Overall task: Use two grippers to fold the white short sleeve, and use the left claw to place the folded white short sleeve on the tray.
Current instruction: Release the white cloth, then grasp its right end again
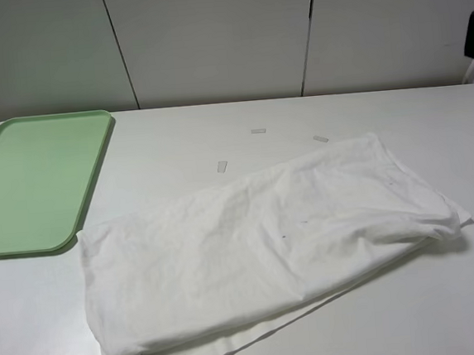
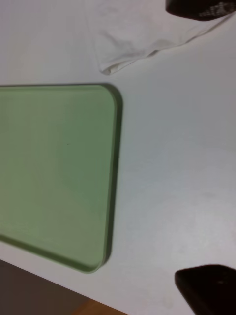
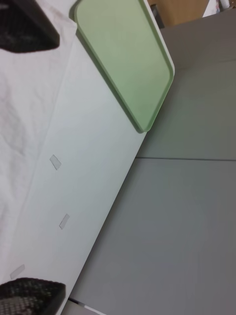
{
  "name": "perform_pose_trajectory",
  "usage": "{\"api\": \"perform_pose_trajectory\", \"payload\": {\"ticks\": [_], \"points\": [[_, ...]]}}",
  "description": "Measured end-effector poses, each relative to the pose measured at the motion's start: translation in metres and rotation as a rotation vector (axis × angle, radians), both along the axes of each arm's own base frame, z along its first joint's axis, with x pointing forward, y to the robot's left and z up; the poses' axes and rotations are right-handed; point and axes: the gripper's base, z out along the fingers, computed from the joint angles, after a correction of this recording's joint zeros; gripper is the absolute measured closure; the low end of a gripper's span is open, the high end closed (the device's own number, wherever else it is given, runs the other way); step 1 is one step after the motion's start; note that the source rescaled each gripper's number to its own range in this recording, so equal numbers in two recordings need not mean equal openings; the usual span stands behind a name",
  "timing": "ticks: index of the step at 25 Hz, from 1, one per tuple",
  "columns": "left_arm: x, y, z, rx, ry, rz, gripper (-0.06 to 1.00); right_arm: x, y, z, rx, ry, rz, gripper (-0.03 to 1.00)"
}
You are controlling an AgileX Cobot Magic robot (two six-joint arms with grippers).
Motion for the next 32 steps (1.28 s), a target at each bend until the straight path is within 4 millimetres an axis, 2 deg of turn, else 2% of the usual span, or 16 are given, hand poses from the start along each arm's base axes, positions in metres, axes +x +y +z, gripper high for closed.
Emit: {"api": "perform_pose_trajectory", "payload": {"ticks": [13, 20, 28, 32], "points": [[0.0, 0.0, 0.0, 0.0, 0.0, 0.0, -0.05, 0.0, 0.0, -0.001, 0.007, 0.013, 0.0, -0.03], [0.0, 0.0, 0.0, 0.0, 0.0, 0.0, -0.05, -0.007, 0.003, -0.011, 0.014, 0.177, 0.037, -0.03], [0.0, 0.0, 0.0, 0.0, -0.004, 0.0, -0.05, -0.01, 0.004, -0.014, 0.003, 0.22, 0.053, -0.03], [0.0, 0.0, 0.0, 0.0, -0.004, 0.0, -0.05, -0.015, 0.005, -0.02, -0.007, 0.311, 0.081, -0.03]]}}
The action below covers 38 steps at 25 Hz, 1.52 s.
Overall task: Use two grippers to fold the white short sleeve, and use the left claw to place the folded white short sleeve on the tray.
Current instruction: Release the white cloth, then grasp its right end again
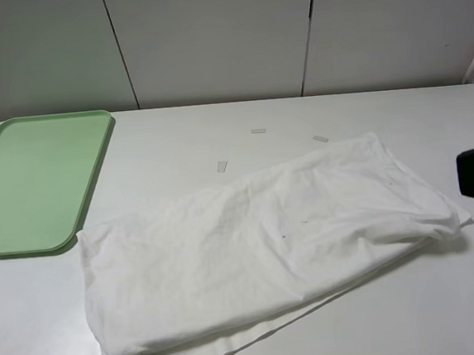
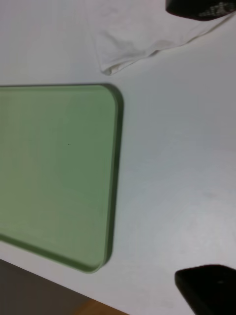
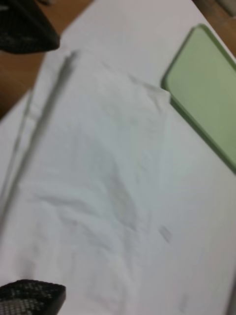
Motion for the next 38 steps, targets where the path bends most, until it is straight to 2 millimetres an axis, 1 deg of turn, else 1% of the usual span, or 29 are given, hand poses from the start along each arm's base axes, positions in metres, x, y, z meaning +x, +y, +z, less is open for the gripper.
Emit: {"api": "perform_pose_trajectory", "payload": {"ticks": [3, 8, 10, 13, 18, 20, 22, 23, 24, 25, 26, 28, 30, 31, 32, 35, 38], "points": [[0.0, 0.0, 0.0, 0.0, 0.0, 0.0, -0.05, -0.007, 0.002, -0.005, 0.017, 0.123, 0.022, -0.03], [0.0, 0.0, 0.0, 0.001, 0.0, -0.001, -0.05, -0.011, 0.004, -0.007, 0.023, 0.163, 0.057, -0.03], [0.0, 0.0, 0.0, 0.001, 0.0, -0.001, -0.05, -0.009, 0.005, -0.012, 0.019, 0.185, 0.051, -0.03], [0.0, 0.0, 0.0, 0.001, 0.0, -0.001, -0.05, 0.003, 0.008, -0.02, -0.009, 0.221, 0.028, -0.03], [0.0, 0.0, 0.0, 0.001, 0.0, -0.001, -0.05, 0.054, 0.02, -0.038, -0.088, 0.284, -0.055, -0.03], [0.0, 0.0, 0.0, 0.001, 0.0, -0.001, -0.05, 0.074, 0.026, -0.041, -0.098, 0.305, -0.079, -0.03], [0.0, 0.0, 0.0, 0.002, 0.0, -0.001, -0.05, 0.086, 0.028, -0.04, -0.1, 0.309, -0.092, -0.03], [0.0, 0.0, 0.0, 0.002, 0.0, -0.001, -0.05, 0.086, 0.028, -0.04, -0.1, 0.309, -0.092, -0.03], [0.0, 0.0, 0.0, 0.002, 0.0, -0.001, -0.05, 0.118, 0.029, -0.046, -0.123, 0.357, -0.143, -0.03], [0.0, 0.0, 0.0, 0.002, 0.0, -0.001, -0.05, 0.136, 0.027, -0.049, -0.141, 0.373, -0.163, -0.03], [0.0, 0.0, 0.0, 0.002, 0.0, -0.001, -0.05, 0.136, 0.027, -0.049, -0.141, 0.373, -0.163, -0.03], [0.0, 0.0, 0.0, 0.002, 0.0, -0.001, -0.05, 0.156, 0.021, -0.057, -0.158, 0.411, -0.197, -0.03], [0.0, 0.0, 0.0, 0.002, 0.0, -0.001, -0.05, 0.193, 0.003, -0.081, -0.185, 0.518, -0.27, -0.03], [0.0, 0.0, 0.0, 0.002, 0.0, -0.001, -0.05, 0.201, -0.001, -0.09, -0.196, 0.546, -0.279, -0.03], [0.0, 0.0, 0.0, 0.002, 0.0, -0.001, -0.05, 0.207, -0.006, -0.097, -0.203, 0.568, -0.289, -0.03], [0.0, 0.0, 0.0, 0.002, 0.0, -0.002, -0.05, 0.217, -0.014, -0.109, -0.214, 0.605, -0.303, -0.03], [0.0, 0.0, 0.0, 0.002, 0.0, -0.002, -0.05, 0.231, -0.038, -0.136, -0.249, 0.667, -0.315, -0.03]]}}
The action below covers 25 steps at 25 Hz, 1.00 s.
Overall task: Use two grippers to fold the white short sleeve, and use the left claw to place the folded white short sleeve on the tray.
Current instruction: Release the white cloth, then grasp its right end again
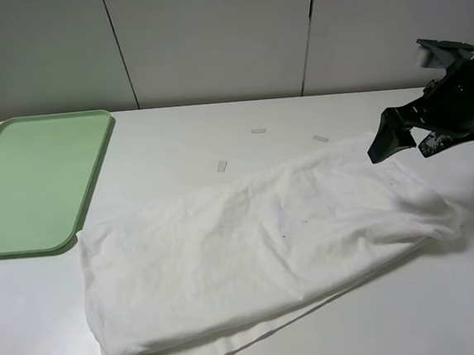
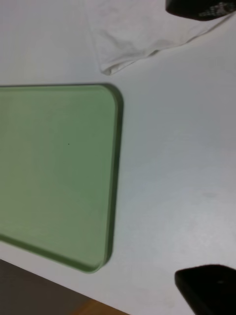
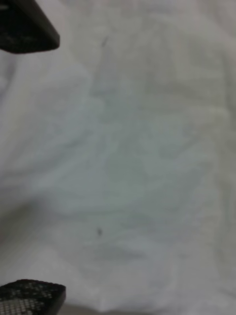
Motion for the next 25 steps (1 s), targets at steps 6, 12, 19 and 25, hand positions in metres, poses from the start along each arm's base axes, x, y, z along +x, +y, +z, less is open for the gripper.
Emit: {"api": "perform_pose_trajectory", "payload": {"ticks": [6, 12, 19, 25], "points": [[0.0, 0.0, 0.0, 0.0, 0.0, 0.0, -0.05, 0.008, -0.017, -0.013, -0.037, -0.013, 0.03, -0.03], [0.0, 0.0, 0.0, 0.0, 0.0, 0.0, -0.05, 0.013, -0.03, -0.023, -0.069, -0.026, 0.018, -0.03], [0.0, 0.0, 0.0, 0.0, 0.0, 0.0, -0.05, 0.036, -0.044, -0.045, -0.037, 0.017, 0.056, -0.03], [0.0, 0.0, 0.0, 0.0, 0.0, 0.0, -0.05, 0.062, -0.057, -0.057, -0.005, 0.056, 0.086, -0.03]]}}
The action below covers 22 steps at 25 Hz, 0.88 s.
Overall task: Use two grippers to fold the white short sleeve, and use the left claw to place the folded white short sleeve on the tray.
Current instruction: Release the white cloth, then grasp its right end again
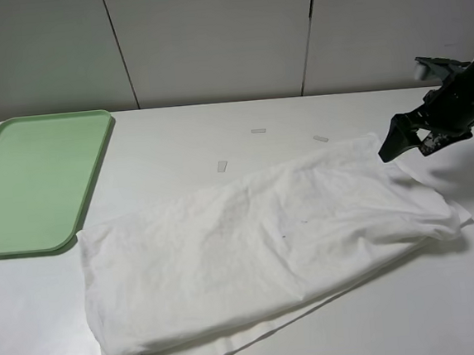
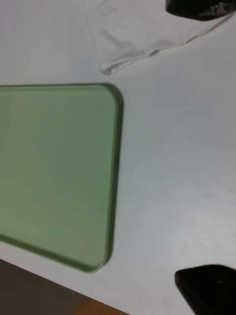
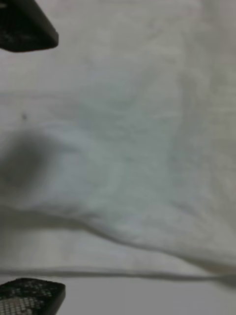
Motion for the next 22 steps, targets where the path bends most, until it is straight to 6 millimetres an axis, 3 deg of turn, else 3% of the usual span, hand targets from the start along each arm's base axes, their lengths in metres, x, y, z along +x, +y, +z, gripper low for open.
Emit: {"api": "perform_pose_trajectory", "payload": {"ticks": [6, 14, 22], "points": [[0.0, 0.0, 0.0, 0.0, 0.0, 0.0, -0.05, 0.015, -0.016, -0.023, 0.027, 0.065, -0.013, -0.03], [0.0, 0.0, 0.0, 0.0, 0.0, 0.0, -0.05, 0.021, -0.017, -0.049, 0.037, 0.103, 0.02, -0.03], [0.0, 0.0, 0.0, 0.0, 0.0, 0.0, -0.06, 0.024, -0.016, -0.055, 0.106, 0.104, 0.04, -0.03]]}}
